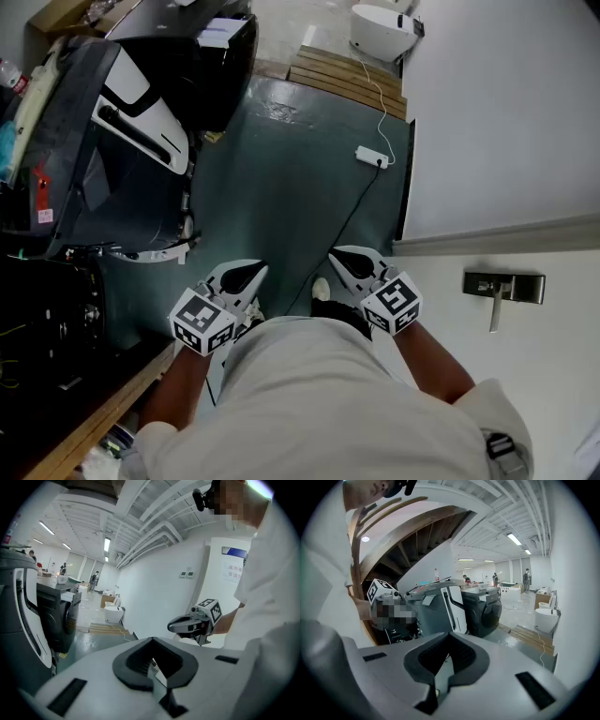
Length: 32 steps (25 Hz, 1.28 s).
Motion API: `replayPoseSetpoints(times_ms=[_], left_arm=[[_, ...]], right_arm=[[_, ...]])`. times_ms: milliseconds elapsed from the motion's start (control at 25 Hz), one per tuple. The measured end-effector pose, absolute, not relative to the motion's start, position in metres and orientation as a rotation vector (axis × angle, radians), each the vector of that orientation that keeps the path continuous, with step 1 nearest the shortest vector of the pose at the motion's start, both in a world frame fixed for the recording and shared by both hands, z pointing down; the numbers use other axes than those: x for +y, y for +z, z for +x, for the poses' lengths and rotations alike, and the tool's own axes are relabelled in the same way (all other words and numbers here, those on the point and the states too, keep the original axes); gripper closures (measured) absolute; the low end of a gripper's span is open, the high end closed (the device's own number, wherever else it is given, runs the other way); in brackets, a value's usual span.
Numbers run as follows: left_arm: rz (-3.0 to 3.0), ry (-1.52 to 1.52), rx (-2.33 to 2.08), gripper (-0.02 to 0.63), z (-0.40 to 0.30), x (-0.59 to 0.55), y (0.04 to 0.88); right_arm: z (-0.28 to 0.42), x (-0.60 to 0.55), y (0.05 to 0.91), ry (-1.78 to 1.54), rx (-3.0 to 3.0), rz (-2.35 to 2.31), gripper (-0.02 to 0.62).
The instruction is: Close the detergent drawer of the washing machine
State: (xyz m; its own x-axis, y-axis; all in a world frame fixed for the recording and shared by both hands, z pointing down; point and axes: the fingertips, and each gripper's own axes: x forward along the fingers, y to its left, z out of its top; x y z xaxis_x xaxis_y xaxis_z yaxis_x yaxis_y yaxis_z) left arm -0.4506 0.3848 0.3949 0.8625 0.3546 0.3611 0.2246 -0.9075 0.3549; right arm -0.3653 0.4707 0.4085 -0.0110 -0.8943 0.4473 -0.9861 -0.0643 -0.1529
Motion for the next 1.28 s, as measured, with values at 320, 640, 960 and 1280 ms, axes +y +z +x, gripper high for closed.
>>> replayPoseSetpoints(times_ms=[320,640,960,1280], left_arm=[[2.742,0.583,0.394,0.612,-0.377,0.471,0.382],[2.778,0.586,0.366,0.612,-0.312,0.531,0.374],[2.753,0.599,0.305,0.612,-0.273,0.505,0.387],[2.770,0.564,0.259,0.612,-0.185,0.419,0.398]], right_arm=[[-0.292,0.536,0.396,0.569,-2.010,2.114,0.592],[-0.230,0.567,0.401,0.547,-2.081,2.114,0.586],[-0.176,0.537,0.410,0.515,-2.068,2.128,0.554],[-0.097,0.466,0.410,0.501,-2.023,2.067,0.554]])
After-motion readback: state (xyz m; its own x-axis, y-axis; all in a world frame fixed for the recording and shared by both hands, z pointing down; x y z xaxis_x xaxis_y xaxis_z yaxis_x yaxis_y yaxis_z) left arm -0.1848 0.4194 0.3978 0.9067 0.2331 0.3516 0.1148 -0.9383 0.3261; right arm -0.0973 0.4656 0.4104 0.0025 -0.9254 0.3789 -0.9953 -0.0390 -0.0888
